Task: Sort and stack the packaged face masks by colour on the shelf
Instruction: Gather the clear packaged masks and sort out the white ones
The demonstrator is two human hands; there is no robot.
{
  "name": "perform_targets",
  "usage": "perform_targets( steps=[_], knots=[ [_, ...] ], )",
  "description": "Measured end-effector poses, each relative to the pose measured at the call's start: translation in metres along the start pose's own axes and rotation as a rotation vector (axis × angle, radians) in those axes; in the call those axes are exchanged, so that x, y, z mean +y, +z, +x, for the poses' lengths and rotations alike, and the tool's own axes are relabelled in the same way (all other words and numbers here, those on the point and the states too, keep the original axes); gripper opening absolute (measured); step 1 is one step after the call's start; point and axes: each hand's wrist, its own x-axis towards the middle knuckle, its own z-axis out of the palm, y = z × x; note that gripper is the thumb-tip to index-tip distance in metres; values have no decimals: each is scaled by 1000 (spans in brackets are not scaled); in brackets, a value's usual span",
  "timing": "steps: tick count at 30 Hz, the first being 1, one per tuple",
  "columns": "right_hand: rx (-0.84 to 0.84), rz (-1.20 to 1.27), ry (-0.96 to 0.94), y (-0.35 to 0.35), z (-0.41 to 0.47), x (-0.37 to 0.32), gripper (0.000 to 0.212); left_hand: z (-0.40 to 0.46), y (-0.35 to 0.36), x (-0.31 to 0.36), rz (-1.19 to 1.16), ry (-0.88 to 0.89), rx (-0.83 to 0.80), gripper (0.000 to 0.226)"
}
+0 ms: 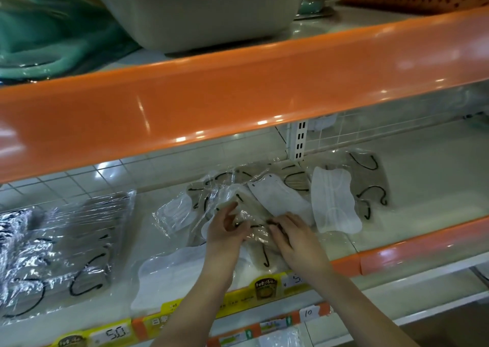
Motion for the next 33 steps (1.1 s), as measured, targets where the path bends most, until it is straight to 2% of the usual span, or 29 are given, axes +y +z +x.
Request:
perform_targets(
  steps=[4,7,11,13,16,18,20,21,25,28,31,33],
  knots=[
    [-18,202,130,-18,8,-7,58,0,-13,32,-105,91,-11,47],
    [-124,349,191,-31,23,-21,44,2,-25,55,-212,140,-46,44],
    [-247,469,191,-41,41,-45,7,8,-41,71,-212,170,-94,44],
    [-276,528,197,-41,44,-56,17,11,-46,72,-194,178,-61,44],
    [-221,567,255,-33,46,-68,31,13,-55,69,-195,164,23,42],
    [-154,605,294,-23,45,-74,29,13,-63,65,-140,135,26,30],
    [-82,718,343,-14,43,-81,16,9,-69,58,-59,78,-2,14],
    [-48,798,376,-11,40,-86,12,7,-72,52,-8,40,-8,16],
    [20,1038,413,8,31,-101,30,0,-87,28,94,-24,-39,18],
    [-53,926,379,28,26,-105,36,3,-105,17,170,-24,39,18],
    [-20,607,300,51,21,-99,50,8,-126,11,312,9,71,21],
    [17,350,177,61,16,-99,59,10,-142,11,398,19,61,25]
  ],
)
